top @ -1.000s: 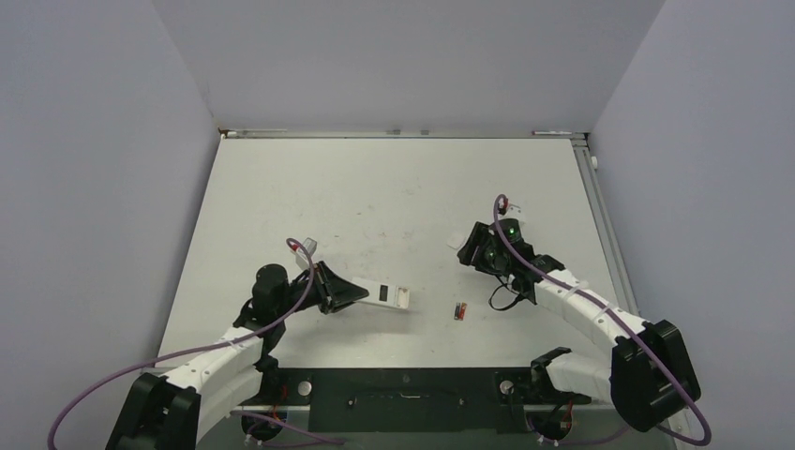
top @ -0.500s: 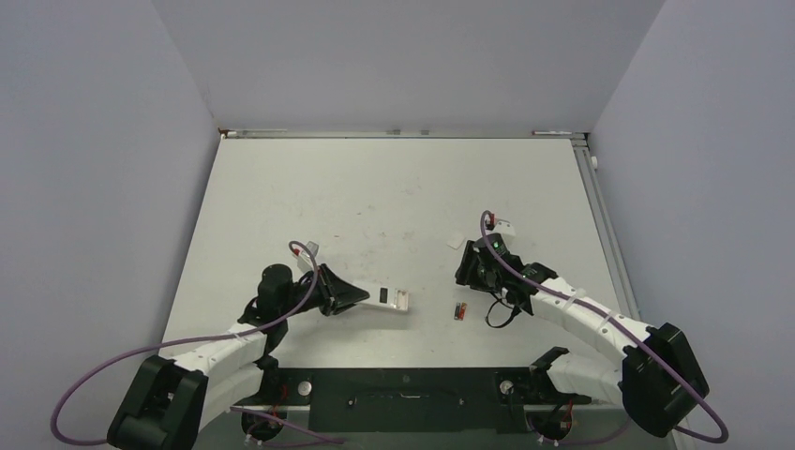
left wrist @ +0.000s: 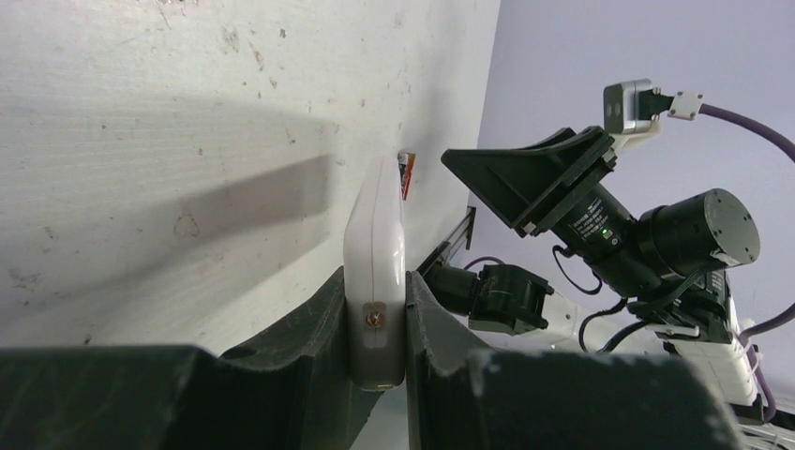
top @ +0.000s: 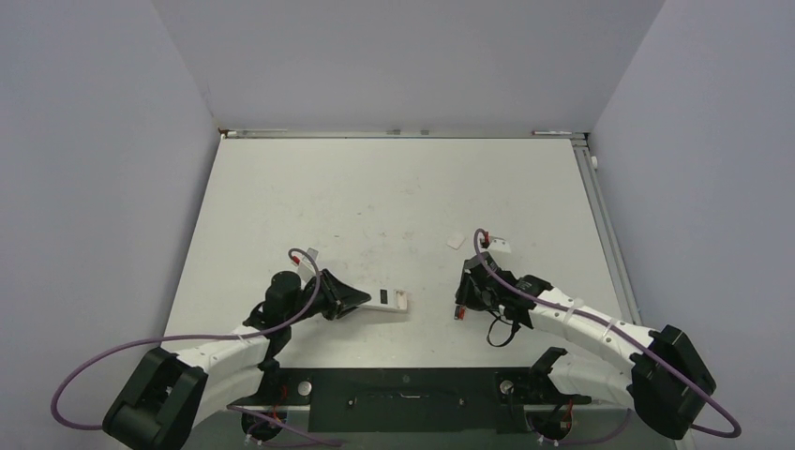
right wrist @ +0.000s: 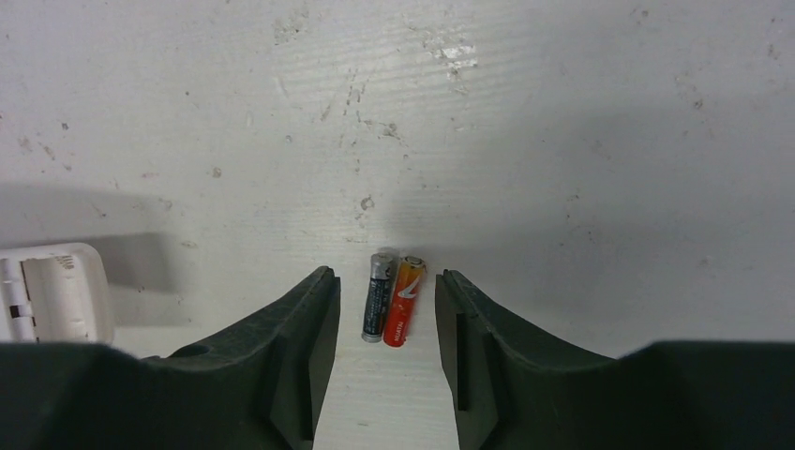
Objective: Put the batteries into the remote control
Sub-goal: Place the remote control at the center of the board.
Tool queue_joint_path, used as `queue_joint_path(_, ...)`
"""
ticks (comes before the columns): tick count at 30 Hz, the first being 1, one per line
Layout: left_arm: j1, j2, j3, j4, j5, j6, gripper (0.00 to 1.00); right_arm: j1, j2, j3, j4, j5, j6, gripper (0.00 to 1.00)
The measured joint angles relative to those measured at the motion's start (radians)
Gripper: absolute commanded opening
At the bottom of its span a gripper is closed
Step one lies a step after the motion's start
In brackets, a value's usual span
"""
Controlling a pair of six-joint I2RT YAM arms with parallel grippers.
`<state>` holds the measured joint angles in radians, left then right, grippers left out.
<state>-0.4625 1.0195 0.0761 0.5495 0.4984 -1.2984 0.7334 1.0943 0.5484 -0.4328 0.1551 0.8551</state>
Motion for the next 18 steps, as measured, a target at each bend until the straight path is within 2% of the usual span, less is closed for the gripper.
queue_joint_path(7, -0.066, -0.065, -0.015, -0.027, -0.144, -0.006, 0.0, 0.023, -0.029, -0.039, -0.031, 0.014, 0.045, 0.35)
queue_joint_path(18, -0.202, -0.07, -0.032, -0.031, -0.366, -0.047, 0.0, 0.042, -0.029, -0.063, -0.032, 0.014, 0.077, 0.3)
